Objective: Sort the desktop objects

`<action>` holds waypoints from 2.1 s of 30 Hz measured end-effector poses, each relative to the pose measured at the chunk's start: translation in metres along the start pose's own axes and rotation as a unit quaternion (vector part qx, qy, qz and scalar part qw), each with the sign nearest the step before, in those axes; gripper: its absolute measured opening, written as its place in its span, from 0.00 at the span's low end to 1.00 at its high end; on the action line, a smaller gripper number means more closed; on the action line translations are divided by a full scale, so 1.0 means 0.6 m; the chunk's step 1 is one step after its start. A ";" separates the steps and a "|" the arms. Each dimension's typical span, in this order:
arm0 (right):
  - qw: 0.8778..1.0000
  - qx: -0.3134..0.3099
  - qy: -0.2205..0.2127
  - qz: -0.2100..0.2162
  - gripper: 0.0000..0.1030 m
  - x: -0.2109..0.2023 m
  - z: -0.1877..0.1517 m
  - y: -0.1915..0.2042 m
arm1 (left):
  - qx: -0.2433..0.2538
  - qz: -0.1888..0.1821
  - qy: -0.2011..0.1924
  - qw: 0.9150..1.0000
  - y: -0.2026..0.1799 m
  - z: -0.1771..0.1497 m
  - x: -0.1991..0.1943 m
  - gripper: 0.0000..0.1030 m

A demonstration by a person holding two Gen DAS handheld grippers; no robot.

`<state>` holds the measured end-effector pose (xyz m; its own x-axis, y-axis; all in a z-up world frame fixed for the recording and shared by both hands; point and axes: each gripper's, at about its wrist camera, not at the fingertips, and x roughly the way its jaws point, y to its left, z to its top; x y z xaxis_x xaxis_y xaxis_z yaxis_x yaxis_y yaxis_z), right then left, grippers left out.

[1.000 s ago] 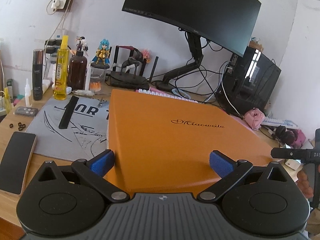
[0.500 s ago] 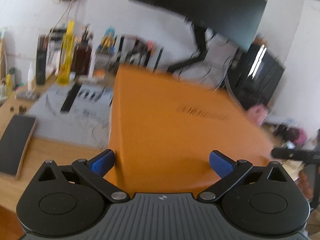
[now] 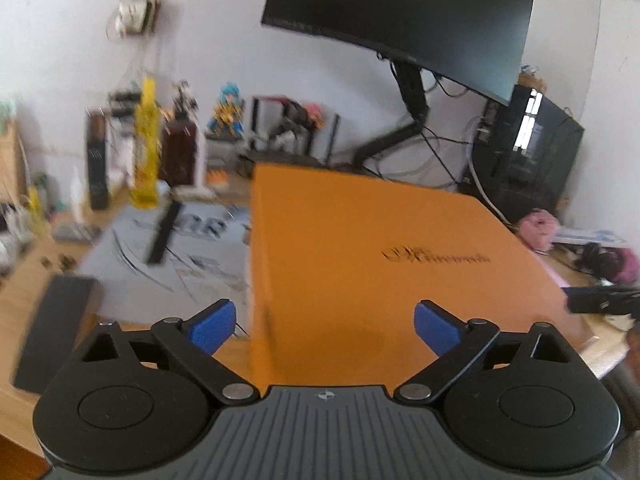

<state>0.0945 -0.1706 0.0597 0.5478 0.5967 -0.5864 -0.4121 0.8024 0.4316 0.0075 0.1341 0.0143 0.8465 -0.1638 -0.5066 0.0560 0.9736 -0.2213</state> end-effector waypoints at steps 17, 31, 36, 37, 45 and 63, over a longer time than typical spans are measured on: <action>0.992 -0.120 -0.016 -0.018 0.80 0.072 0.087 0.040 | 0.122 0.062 -0.012 0.991 -0.104 0.055 0.053 1.00; 0.986 -0.163 0.026 -0.024 0.64 0.104 0.075 0.046 | 0.127 0.031 0.044 0.990 -0.084 0.039 0.080 0.92; 0.984 -0.170 0.039 -0.034 0.64 0.115 0.066 0.048 | 0.137 0.031 0.046 0.989 -0.090 0.035 0.083 0.92; 0.984 -0.171 0.041 -0.035 0.64 0.117 0.064 0.048 | 0.139 0.031 0.046 0.989 -0.091 0.034 0.084 0.92; 0.983 -0.177 0.042 -0.036 0.64 0.120 0.055 0.049 | 0.123 0.020 0.050 0.991 -0.079 0.029 0.094 0.92; 0.982 -0.188 0.019 -0.019 0.85 0.122 0.041 0.052 | 0.112 0.034 0.015 0.993 -0.077 0.017 0.088 1.00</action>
<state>0.1398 -0.1017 0.0470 0.5434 0.5597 -0.6257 -0.6350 0.7615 0.1297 0.0550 0.0818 0.0061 0.8358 -0.0988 -0.5400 0.1188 0.9929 0.0023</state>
